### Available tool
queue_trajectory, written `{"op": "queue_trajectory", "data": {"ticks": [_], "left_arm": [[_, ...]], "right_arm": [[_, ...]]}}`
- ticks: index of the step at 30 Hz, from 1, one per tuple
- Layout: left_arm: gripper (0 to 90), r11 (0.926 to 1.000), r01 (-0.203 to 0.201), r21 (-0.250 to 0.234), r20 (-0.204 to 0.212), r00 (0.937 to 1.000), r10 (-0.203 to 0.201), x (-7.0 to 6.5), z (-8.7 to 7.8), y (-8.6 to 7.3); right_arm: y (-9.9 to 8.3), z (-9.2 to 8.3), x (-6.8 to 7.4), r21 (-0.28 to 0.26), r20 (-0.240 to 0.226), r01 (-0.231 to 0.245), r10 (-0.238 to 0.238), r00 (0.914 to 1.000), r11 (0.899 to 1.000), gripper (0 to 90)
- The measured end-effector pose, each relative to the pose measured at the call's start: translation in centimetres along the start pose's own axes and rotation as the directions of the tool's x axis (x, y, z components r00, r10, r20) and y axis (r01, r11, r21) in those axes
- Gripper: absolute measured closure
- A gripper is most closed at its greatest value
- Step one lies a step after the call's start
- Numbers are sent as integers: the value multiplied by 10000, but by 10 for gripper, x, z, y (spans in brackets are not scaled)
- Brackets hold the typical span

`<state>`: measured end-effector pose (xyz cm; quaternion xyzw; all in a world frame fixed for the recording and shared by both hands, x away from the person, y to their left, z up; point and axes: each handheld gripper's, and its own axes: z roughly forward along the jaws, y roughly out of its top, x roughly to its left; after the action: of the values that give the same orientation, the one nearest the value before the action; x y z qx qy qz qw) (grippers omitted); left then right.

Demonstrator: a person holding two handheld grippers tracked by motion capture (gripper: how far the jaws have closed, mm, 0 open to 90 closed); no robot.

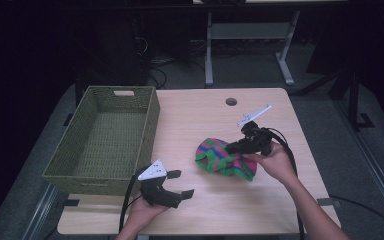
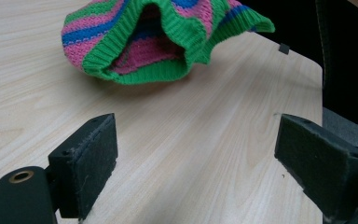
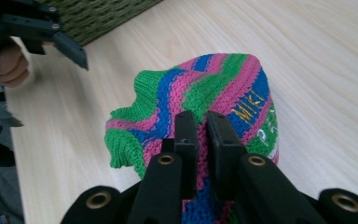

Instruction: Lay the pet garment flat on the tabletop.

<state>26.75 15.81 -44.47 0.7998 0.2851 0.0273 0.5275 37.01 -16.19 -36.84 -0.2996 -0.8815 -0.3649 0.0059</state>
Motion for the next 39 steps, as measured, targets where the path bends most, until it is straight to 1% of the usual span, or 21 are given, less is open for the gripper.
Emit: {"op": "queue_trajectory", "data": {"ticks": [2,3,5,6,8,11,13,14,16,19,20,24,25,27,29,30,33,35,36,38,39], "left_arm": [[127,10000,-25,12,-7,10000,25,0,0,0],[127,10000,-44,6,-17,10000,44,0,-1,0],[127,10000,-25,-40,-37,10000,25,0,-1,0],[127,10000,-11,-74,-41,10000,11,0,-1,0],[127,10000,-18,-82,-45,10000,17,0,-1,0],[127,10000,7,-28,-40,10000,-7,0,-1,0],[127,9999,44,-100,-13,10000,-45,0,-1,0],[127,10000,-16,-56,-9,10000,16,0,-1,0],[127,10000,-81,12,-7,10000,81,0,-1,0],[127,10000,-90,-30,-29,10000,90,0,-1,0],[127,10000,7,-43,-23,10000,-7,-1,-1,0],[127,10000,8,-25,-24,10000,-8,0,-1,-1],[127,10000,32,-51,-25,10000,-32,0,-1,-1],[127,9999,55,-96,-22,10000,-55,0,-1,-1],[127,10000,14,-20,-21,10000,-14,0,-1,-1],[127,10000,-33,17,-37,10000,33,0,-1,-1],[127,10000,-54,-15,-31,10000,54,-1,0,0],[127,10000,-57,-3,-20,10000,57,-1,0,0],[127,10000,-62,15,-24,10000,62,-1,0,-1],[127,10000,-38,23,-28,10000,38,0,0,-1],[128,10000,-74,50,-21,10000,74,0,-1,0]], "right_arm": [[-2,0,4,-25,-59,90,-90,9999,10000,831],[-4,1,7,59,-107,113,-113,9999,9999,831],[-7,4,10,156,-62,201,-200,9998,9997,832],[-9,5,12,180,-140,197,-194,9997,9996,831],[-11,7,14,171,-155,188,-186,9997,9997,831],[-16,10,20,158,-382,195,-189,9991,9997,831],[-19,12,23,217,-384,234,-225,9990,9995,831],[-21,14,25,255,-404,180,-170,9990,9995,831],[-24,17,26,318,-428,235,-221,9988,9992,830],[-30,25,29,490,-449,197,-175,9988,9986,830],[-33,27,29,547,-477,184,-158,9987,9983,830],[-41,37,30,752,-509,218,-180,9985,9969,827],[-42,38,31,786,-471,219,-183,9987,9967,827],[-45,39,31,744,-598,135,-91,9982,9971,826],[-47,39,32,808,-533,176,-133,9985,9966,822],[-49,41,32,857,-556,174,-126,9984,9962,818],[-54,46,32,1126,-577,455,-392,9976,9926,803],[-57,50,32,1202,-700,383,-300,9971,9920,794],[-58,52,31,1266,-707,507,-419,9966,9907,784],[-59,55,31,1522,-656,488,-392,9971,9871,736],[-60,56,30,1638,-723,504,-390,9966,9852,687]]}}
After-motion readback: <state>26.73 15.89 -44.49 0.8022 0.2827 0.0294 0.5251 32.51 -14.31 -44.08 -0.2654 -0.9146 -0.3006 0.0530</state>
